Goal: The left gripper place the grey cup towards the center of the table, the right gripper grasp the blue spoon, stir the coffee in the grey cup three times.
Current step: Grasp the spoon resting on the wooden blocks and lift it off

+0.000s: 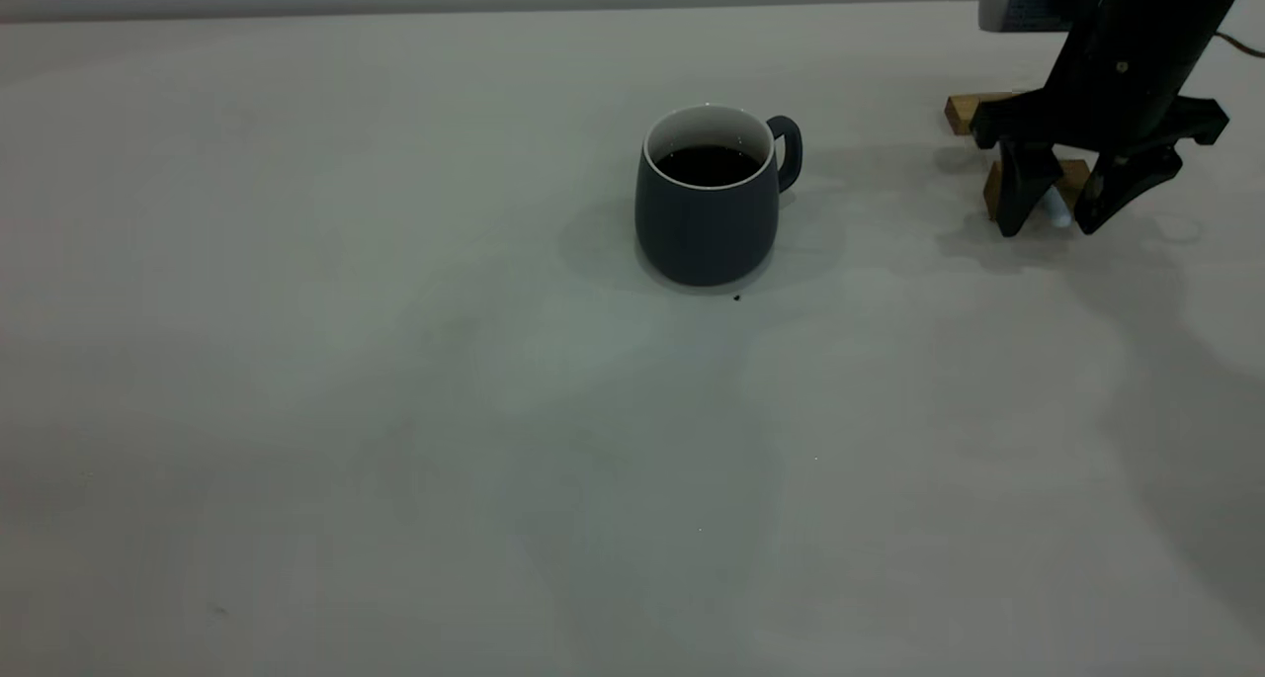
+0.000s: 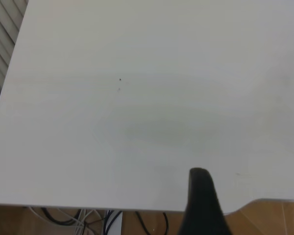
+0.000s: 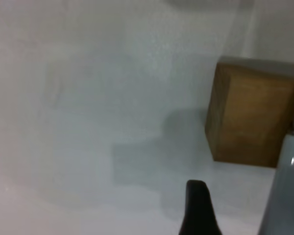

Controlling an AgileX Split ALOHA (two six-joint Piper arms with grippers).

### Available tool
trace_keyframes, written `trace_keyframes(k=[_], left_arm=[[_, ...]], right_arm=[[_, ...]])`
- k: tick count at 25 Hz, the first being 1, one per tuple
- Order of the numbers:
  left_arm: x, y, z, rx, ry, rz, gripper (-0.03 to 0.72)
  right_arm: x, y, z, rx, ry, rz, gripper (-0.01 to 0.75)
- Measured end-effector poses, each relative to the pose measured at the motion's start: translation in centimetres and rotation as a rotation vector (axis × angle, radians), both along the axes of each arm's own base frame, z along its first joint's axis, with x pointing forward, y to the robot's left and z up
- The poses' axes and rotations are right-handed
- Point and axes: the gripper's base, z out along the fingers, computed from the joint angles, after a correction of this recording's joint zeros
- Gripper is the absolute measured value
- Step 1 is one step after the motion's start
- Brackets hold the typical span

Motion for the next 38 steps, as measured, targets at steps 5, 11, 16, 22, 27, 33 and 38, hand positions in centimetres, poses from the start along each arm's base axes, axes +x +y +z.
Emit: trace_keyframes(k=[5,11,16,22,27,33,38], left_arm=[[0.0,0.0,0.0,0.0,0.0,0.0,0.585],[0.0,0.0,0.0,0.0,0.0,0.0,0.585],[0.0,0.0,0.0,0.0,0.0,0.0,0.585],[0.0,0.0,0.0,0.0,0.0,0.0,0.585],[0.0,0.0,0.0,0.0,0.0,0.0,0.585],[0.0,0.0,0.0,0.0,0.0,0.0,0.585],[0.0,0.0,0.0,0.0,0.0,0.0,0.585]], right_arm=[[0.2,0.0,0.0,0.0,-0.024,-0.003,0.575],[0.2,0.0,0.0,0.0,-0.024,-0.003,0.536],[0.2,0.0,-0.1,-0.001,-0.027,-0.003,0.533],[0.1,0.0,-1.0,-0.002,-0.014,-0.003,0.533],[0.1,0.0,-1.0,-0.005,-0.017,0.0,0.413],[0.1,-0.2,0.5,-0.034,-0.012,0.037,0.107],[0.3,-0.2,5.2,-0.035,-0.043,0.047,0.107]])
